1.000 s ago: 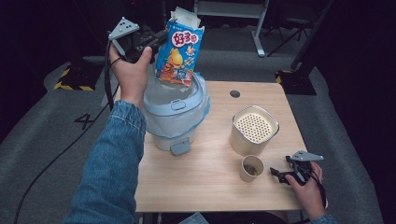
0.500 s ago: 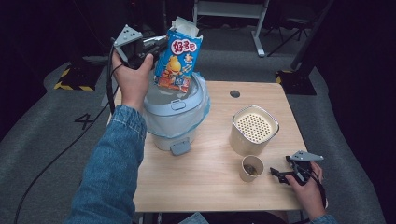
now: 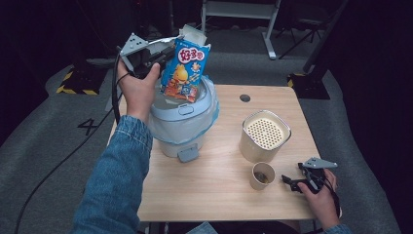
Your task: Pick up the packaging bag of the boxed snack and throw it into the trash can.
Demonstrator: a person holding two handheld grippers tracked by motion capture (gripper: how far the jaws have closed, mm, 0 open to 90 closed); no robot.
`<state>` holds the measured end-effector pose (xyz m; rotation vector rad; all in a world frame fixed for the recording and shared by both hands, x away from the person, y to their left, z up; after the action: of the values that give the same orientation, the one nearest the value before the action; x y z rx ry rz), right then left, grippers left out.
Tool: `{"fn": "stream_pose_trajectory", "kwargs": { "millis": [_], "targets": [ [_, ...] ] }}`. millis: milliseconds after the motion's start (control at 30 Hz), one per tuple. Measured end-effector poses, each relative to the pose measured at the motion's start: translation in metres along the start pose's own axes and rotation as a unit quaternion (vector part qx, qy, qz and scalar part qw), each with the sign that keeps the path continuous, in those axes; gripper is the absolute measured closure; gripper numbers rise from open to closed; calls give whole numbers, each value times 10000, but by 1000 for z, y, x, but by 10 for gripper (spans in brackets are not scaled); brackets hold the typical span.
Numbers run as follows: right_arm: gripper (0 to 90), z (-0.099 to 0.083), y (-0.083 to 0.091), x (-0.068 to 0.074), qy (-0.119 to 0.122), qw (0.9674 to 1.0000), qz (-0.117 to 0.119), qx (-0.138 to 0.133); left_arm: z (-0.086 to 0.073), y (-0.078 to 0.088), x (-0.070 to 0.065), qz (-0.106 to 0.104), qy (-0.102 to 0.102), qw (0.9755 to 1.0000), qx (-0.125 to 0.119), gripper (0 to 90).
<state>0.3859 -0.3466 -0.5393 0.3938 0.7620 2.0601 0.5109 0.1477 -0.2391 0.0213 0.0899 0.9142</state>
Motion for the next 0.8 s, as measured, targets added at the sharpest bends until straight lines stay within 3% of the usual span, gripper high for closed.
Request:
{"fn": "stream_pose_trajectory", "kwargs": {
  "millis": [367,400,433,467,500,533,700,800],
  "targets": [
    [77,0,0,0,-7,10000,-1,-2,-9,3,-3,-49,50,9999,85,876],
    [77,0,0,0,-7,10000,1,-6,-10,3,-4,-95,104,9998,107,740],
    [77,0,0,0,-7,10000,1,-6,-11,4,-4,-145,129,9997,141,740],
    [77,0,0,0,-6,10000,-1,-5,-16,5,-5,-133,161,9993,325,515],
    [77,0,0,0,-6,10000,-1,-5,-16,5,-5,-133,161,9993,325,472],
    [77,0,0,0,-8,10000,5,-4,-18,7,-7,-134,132,9988,447,472],
    [77,0,0,0,7,10000,-3,3,-18,22,-17,-248,-5,9982,553,445],
    [77,0,0,0,3,10000,-2,-1,-20,30,-26,-355,-192,9968,692,429]
  ]
}}
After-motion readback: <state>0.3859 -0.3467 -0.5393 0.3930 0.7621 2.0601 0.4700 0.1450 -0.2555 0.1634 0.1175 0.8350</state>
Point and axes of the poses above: each handheld gripper's, and its own axes: y roughly backward along the jaws, z roughly out of its top, x roughly to its left, the point moved 5 cm from there along -y, roughly forward along the jaws, and after that the axes turned 3 degrees about -x, right-handed, at the moved point
